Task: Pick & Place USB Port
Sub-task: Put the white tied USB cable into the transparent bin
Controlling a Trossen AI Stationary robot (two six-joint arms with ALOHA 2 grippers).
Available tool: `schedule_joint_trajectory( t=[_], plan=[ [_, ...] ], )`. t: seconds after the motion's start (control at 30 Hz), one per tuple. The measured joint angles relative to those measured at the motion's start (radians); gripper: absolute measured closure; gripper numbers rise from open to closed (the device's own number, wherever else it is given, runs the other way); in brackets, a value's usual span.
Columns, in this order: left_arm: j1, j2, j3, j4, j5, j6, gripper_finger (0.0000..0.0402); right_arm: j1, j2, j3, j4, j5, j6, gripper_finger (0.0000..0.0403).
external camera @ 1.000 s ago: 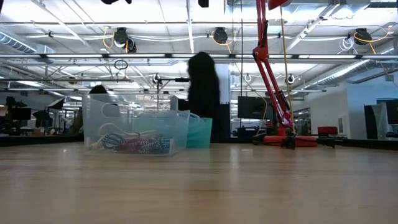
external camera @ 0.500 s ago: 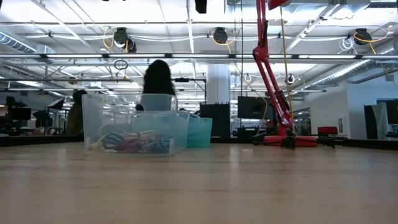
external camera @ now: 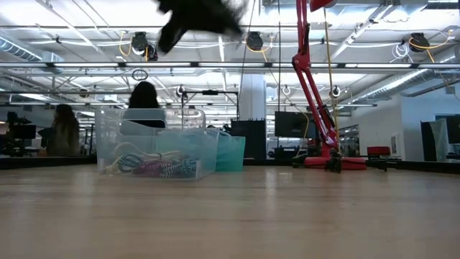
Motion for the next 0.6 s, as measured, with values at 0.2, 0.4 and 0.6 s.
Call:
schedule_joint_trajectory(
  t=[0.2, 0.4, 0.6],
  plan=[
    [0.022, -0.076, 0.0, -0.493, 0.047, -0.462, 0.0388, 0.02, -0.016, 0.0, 0.002, 0.068, -0.025, 0.0186],
    [0.106, -0.092, -0.002, -0.848, 0.142, -0.623, 0.0388, 0.039, -0.028, 0.0, 0.006, 0.061, -0.035, 0.019],
    [0.185, -0.093, -0.001, -0.904, 0.219, -0.588, 0.0388, 0.046, -0.033, 0.0, 0.002, 0.059, -0.052, 0.0188]
  ],
)
